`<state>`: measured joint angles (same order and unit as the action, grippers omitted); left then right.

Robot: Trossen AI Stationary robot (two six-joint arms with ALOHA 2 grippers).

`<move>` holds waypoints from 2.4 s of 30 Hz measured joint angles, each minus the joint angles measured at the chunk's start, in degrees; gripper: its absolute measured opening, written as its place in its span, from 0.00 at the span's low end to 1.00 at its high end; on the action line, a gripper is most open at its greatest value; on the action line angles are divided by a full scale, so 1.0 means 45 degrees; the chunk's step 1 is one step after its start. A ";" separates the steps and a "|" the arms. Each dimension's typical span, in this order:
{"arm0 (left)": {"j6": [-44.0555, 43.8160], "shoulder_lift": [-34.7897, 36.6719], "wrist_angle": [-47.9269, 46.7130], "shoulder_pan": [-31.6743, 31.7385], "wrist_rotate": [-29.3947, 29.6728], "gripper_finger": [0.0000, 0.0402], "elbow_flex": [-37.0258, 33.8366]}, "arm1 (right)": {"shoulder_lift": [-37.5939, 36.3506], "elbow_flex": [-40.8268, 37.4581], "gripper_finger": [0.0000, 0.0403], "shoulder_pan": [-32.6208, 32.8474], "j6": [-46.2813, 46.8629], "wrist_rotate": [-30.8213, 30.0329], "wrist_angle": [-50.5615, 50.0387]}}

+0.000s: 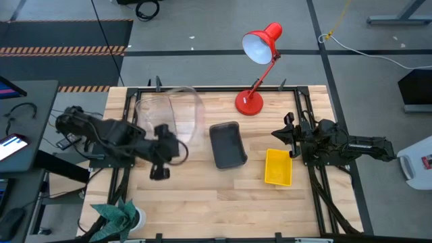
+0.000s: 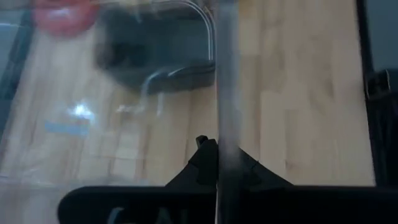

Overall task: Stack baskets by color
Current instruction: Stack the bottom transparent bin on the top transparent bin

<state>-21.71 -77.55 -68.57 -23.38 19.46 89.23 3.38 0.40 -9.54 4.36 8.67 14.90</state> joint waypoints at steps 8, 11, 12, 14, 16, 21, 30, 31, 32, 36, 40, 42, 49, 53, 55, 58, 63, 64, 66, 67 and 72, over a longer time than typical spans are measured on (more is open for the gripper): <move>-0.2380 -0.0007 -0.3692 0.1286 -0.0402 0.01 0.1784 | 0.0000 0.0000 0.04 0.0004 0.0004 -0.0001 0.0000; -0.2686 -0.0007 -0.4623 0.1994 -0.1120 0.01 0.1953 | 0.0000 0.0000 0.04 0.0005 0.0001 0.0000 0.0000; -0.2670 -0.0007 -0.4822 0.2204 -0.1212 0.01 0.1953 | 0.0000 0.0000 0.04 0.0005 0.0005 -0.0004 0.0000; -0.2376 -0.0011 -0.4757 0.2600 -0.1493 0.01 0.1953 | 0.0000 0.0000 0.04 0.0004 0.0002 -0.0004 0.0000; -0.2017 -0.0011 -0.4756 0.2982 -0.1862 0.01 0.1953 | 0.0000 0.0000 0.04 0.0005 0.0005 -0.0005 0.0000; -0.1243 -0.0011 -0.4777 0.3755 -0.2621 0.01 0.1953 | 0.0000 0.0000 0.04 0.0000 0.0005 0.0000 0.0000; 0.0355 -0.0011 -0.4751 0.4458 -0.2615 0.01 0.1951 | 0.0000 0.0000 0.04 0.0000 0.0001 -0.0005 -0.0004; 0.0431 -0.0011 -0.4740 0.4497 -0.2599 0.01 0.1920 | 0.0000 0.0000 0.04 0.0000 0.0000 -0.0005 0.0000; 0.0478 -0.0002 -0.4730 0.4528 -0.2562 0.01 0.1811 | 0.0000 0.0000 0.04 0.0004 0.0004 -0.0003 0.0000; 0.0948 0.0045 -0.4761 0.4532 -0.2573 0.01 0.0816 | 0.0000 0.0000 0.04 0.0004 0.0000 -0.0005 0.0000; 0.1617 0.0100 -0.4776 0.4559 -0.2982 0.01 0.0109 | 0.0000 0.0000 0.04 0.0002 0.0003 -0.0004 -0.0004; 0.1834 0.0095 -0.4746 0.4599 -0.2990 0.01 -0.0066 | 0.0000 0.0000 0.04 0.0001 0.0005 -0.0005 0.0000; 0.2250 0.0637 -0.4737 0.4600 -0.2702 0.01 -0.1104 | 0.0000 0.0000 0.04 0.0000 0.0003 -0.0005 0.0000; 0.1569 0.1347 -0.4819 0.4600 -0.2608 0.01 -0.2083 | -0.0004 0.0000 0.04 0.0000 0.0005 -0.0005 0.0000; 0.1254 0.1601 -0.4781 0.4605 -0.2574 0.01 -0.2474 | -0.0002 0.0000 0.04 0.0005 0.0002 0.0000 0.0002; 0.0912 0.1791 -0.4771 0.4600 -0.2458 0.01 -0.2922 | -0.0005 0.0000 0.04 0.0000 0.0005 0.0000 0.0000; 0.0567 0.1786 -0.4598 0.4603 -0.2300 0.01 -0.3636 | 0.0000 0.0000 0.04 0.0003 0.0005 -0.0005 0.0000; 0.0537 0.1779 -0.4552 0.4600 -0.2296 0.01 -0.3800 | -0.0005 0.0000 0.04 0.0001 0.0001 -0.0005 -0.0004; 0.0400 0.1776 -0.4465 0.4600 -0.2219 0.01 -0.4027 | -0.0003 0.0000 0.04 0.0000 0.0004 -0.0003 0.0004; 0.0347 0.1777 -0.4399 0.4600 -0.2163 0.01 -0.4111 | -0.0005 0.0000 0.04 0.0000 0.0005 -0.0005 0.0000; 0.0275 0.1781 -0.4030 0.4600 -0.1824 0.01 -0.4416 | -0.0002 0.0000 0.04 0.0003 0.0003 0.0000 0.0000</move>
<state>-20.47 -69.54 -86.71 -2.68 11.25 69.36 3.37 0.40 -9.53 4.38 8.67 14.90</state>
